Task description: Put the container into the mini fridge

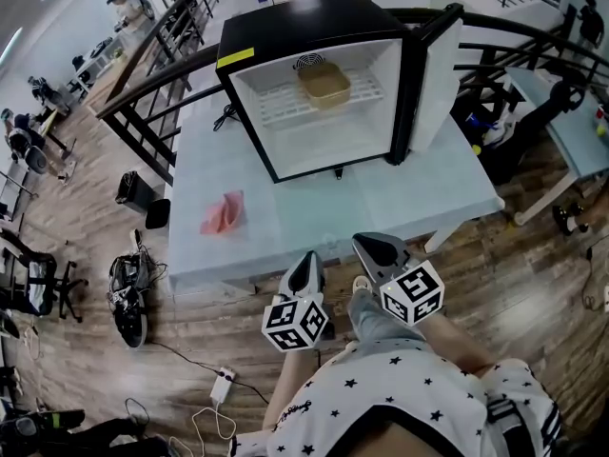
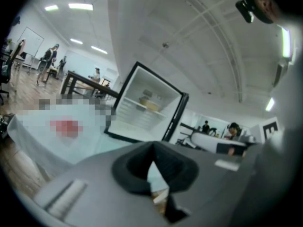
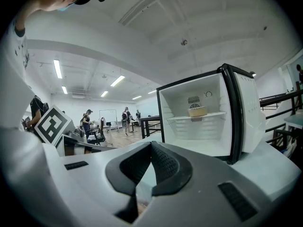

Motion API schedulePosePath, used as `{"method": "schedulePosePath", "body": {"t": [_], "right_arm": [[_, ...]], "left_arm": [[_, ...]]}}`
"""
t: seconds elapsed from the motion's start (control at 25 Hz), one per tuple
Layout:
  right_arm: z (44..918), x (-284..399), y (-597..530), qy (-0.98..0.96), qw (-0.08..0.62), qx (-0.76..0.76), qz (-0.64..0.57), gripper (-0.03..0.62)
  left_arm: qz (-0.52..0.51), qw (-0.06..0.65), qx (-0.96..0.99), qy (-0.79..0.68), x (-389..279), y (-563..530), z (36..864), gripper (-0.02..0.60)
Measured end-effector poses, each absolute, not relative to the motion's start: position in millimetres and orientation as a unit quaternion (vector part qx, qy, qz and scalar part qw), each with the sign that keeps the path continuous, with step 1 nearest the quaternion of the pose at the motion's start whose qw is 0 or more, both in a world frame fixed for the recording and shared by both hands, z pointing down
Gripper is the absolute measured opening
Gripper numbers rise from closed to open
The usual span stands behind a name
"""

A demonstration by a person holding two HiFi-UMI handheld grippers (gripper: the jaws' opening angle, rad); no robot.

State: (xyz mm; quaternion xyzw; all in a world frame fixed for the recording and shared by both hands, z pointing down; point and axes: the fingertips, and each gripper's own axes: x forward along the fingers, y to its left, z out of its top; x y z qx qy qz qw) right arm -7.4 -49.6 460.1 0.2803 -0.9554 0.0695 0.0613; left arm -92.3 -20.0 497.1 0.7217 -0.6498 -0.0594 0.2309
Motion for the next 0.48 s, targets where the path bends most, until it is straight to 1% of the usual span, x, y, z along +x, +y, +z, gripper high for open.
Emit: {"method": "schedulePosePath", "body": {"t": [0.48], "right_arm": [[450.7, -5.8, -53.4, -0.956, 0.049, 0.279, 0.08, 0.02]], "left_arm": [[-0.063, 0.234, 0.718, -0.652, -89.5, -21.4, 491.4, 0.006]]}}
